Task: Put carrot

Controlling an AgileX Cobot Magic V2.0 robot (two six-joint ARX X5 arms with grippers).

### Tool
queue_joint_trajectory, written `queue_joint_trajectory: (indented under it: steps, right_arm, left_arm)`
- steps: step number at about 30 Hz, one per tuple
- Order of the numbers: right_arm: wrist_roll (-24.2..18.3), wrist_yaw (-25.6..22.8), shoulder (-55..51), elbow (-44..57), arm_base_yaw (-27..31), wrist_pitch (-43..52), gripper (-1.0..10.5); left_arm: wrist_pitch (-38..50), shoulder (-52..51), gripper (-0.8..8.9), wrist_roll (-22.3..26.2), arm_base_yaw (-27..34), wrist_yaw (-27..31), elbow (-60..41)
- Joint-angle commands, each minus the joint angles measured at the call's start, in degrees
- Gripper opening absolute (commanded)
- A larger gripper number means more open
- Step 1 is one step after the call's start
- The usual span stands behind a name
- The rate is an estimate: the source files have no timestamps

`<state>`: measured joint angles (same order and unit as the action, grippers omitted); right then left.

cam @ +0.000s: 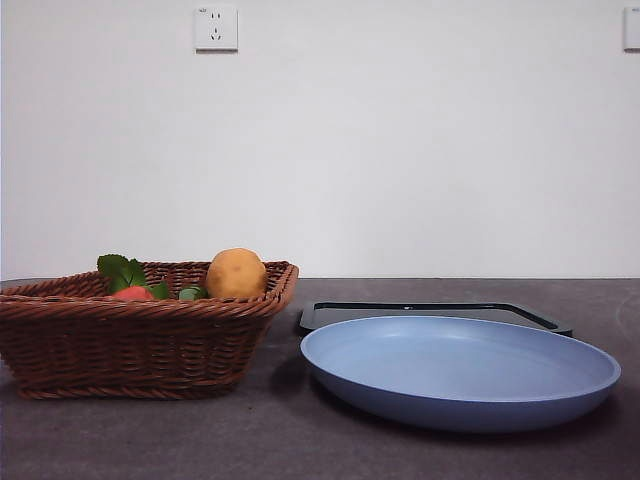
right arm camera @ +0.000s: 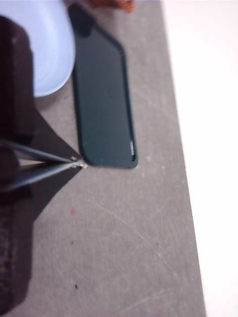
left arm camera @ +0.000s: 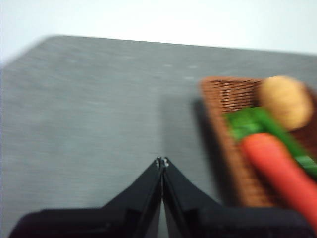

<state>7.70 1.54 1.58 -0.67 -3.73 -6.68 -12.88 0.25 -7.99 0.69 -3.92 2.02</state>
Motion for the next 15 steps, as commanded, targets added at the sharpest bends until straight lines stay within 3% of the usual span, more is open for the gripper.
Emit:
queue_joint_trajectory:
  steps: [1, 3, 6, 8, 15]
  right_arm:
    - [13.3, 0.0, -0.1, 0.2, -0.1, 2.1, 0.1]
    - [19.3, 0.0, -0.1, 0.2, -0.1, 3.4, 0.1]
    - [24.3, 0.0, -0.1, 0.2, -0.1, 4.8, 0.1]
    - [25.5, 0.2, -0.1, 0.2, -0.1, 4.9, 0.1]
    - [25.5, 7.6, 0.9, -2.8, -0.1, 2.3, 0.1]
  left_arm:
    - [1.0, -0.2, 0.08, -11.4, 0.0, -8.5, -0.5]
    - [1.6, -0.2, 0.08, -11.7, 0.0, -13.1, -0.5]
    - [1.8, -0.2, 0.08, -11.8, 0.0, -16.7, -0.5]
    - [1.9, -0.2, 0.07, -12.1, 0.0, -17.6, -0.5]
    - [0.6, 0.8, 0.07, -16.1, 0.0, -17.0, 3.1]
